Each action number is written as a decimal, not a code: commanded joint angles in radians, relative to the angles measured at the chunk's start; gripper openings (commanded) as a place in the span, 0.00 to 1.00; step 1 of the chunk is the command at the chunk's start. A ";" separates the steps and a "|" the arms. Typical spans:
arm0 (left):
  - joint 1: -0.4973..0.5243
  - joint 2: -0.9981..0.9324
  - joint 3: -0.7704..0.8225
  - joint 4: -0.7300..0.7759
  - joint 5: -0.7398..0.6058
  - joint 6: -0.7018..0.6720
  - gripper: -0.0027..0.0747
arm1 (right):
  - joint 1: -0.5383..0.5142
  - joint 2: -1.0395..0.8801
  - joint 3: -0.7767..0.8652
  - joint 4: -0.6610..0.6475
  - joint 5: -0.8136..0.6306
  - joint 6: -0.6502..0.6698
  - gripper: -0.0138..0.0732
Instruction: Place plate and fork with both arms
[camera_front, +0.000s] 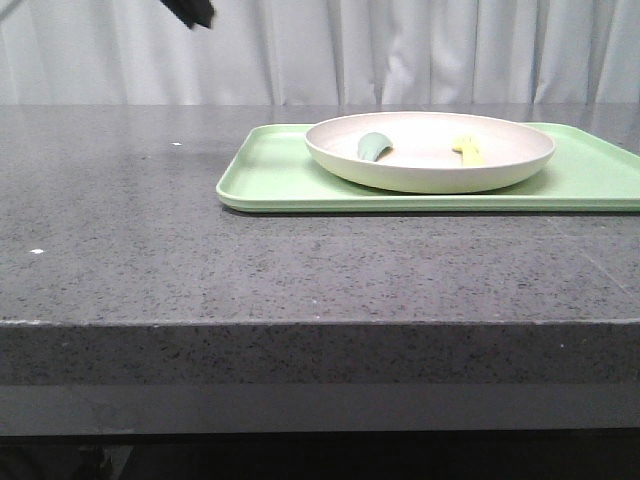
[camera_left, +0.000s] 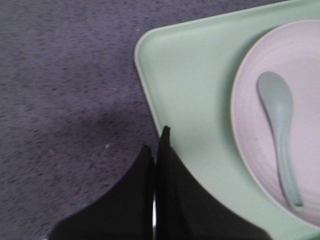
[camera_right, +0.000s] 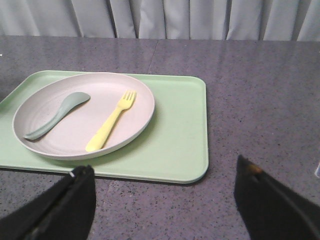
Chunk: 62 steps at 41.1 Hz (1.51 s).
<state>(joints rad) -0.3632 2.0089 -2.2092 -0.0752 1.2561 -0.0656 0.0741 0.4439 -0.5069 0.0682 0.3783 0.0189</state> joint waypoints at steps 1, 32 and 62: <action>0.010 -0.144 0.067 0.054 -0.038 -0.021 0.01 | -0.002 0.014 -0.036 0.001 -0.074 -0.006 0.84; 0.169 -0.992 1.323 0.089 -0.879 -0.041 0.01 | -0.002 0.014 -0.036 0.001 -0.078 -0.006 0.84; 0.169 -1.745 1.742 0.089 -0.977 -0.039 0.01 | -0.002 0.034 -0.037 0.001 -0.098 -0.006 0.84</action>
<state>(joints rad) -0.1957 0.2734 -0.4423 0.0160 0.3599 -0.0941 0.0741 0.4485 -0.5069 0.0682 0.3763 0.0189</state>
